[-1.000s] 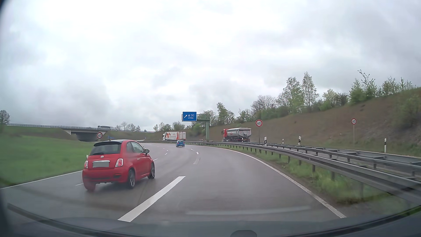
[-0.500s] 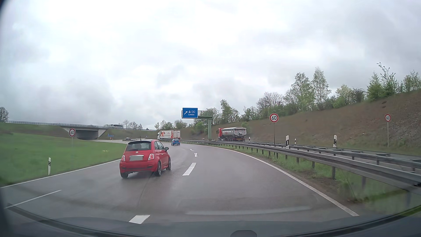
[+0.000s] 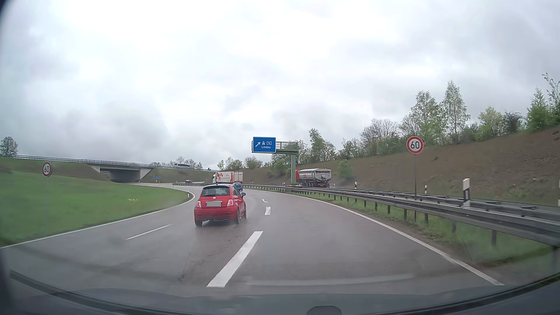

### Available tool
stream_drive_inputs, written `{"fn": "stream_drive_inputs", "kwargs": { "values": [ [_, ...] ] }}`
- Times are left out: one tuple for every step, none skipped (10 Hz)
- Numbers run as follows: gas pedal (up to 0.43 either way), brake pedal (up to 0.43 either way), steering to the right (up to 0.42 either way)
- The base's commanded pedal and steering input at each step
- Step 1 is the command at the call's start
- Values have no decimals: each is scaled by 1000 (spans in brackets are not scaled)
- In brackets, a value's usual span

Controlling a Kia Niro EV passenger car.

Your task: Follow the waypoints while adhering to traffic rules and regulations

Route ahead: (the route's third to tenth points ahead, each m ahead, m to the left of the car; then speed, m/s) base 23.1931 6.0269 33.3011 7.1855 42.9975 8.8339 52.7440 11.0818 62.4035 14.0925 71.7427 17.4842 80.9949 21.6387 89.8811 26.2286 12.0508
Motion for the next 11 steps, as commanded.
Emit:
{"fn": "stream_drive_inputs", "kwargs": {
  "values": [
    [319, 0, -45],
    [319, 0, -44],
    [319, 0, -44],
    [319, 0, -42],
    [319, 0, -41],
    [319, 0, -39],
    [319, 0, -38],
    [319, 0, -37],
    [319, 0, -36],
    [319, 0, -35],
    [319, 0, -33]
  ]
}}
